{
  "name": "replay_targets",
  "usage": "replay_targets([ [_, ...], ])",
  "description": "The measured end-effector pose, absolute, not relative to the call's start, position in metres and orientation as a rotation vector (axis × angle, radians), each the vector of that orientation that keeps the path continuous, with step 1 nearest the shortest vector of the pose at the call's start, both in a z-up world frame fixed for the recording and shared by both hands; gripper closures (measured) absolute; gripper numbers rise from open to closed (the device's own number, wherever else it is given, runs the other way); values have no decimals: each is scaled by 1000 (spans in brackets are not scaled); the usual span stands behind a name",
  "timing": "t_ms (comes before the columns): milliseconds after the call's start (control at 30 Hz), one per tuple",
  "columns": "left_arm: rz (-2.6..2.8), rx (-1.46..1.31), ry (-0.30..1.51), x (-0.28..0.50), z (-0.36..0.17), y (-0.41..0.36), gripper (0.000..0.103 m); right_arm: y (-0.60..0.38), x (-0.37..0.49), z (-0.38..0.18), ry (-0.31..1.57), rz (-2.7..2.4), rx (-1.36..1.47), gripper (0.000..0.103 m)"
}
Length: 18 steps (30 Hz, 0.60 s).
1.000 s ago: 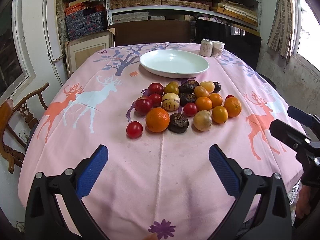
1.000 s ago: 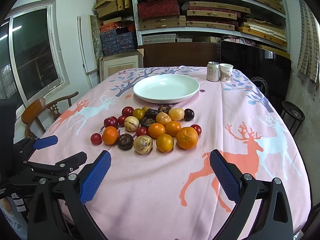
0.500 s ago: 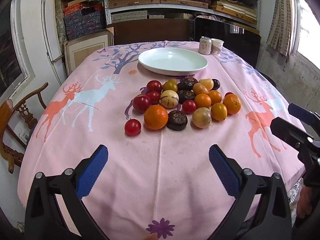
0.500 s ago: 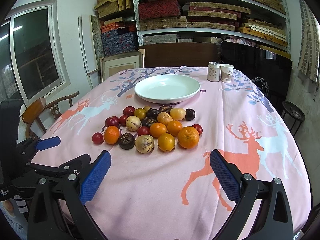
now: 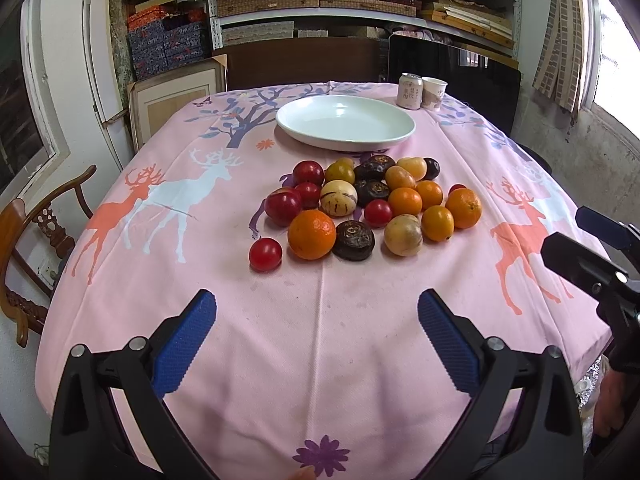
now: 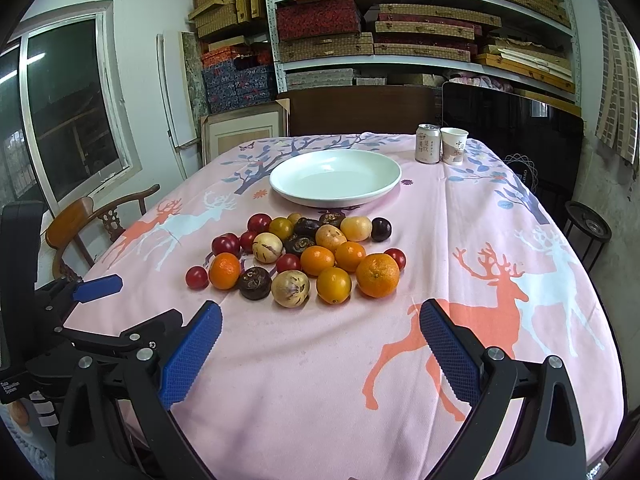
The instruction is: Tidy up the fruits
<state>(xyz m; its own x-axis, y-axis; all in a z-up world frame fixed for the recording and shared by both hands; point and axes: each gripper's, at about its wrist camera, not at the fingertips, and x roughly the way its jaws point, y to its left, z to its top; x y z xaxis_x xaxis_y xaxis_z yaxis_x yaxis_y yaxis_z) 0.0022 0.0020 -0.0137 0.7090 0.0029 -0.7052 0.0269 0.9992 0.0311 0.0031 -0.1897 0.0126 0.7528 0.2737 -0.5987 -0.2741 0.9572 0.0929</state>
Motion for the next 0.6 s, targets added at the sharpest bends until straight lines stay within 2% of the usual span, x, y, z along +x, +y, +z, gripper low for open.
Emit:
replay_targets([
  [600,-13,35,789,3,-16,4,4,-190,3,11,659,325,24,3],
])
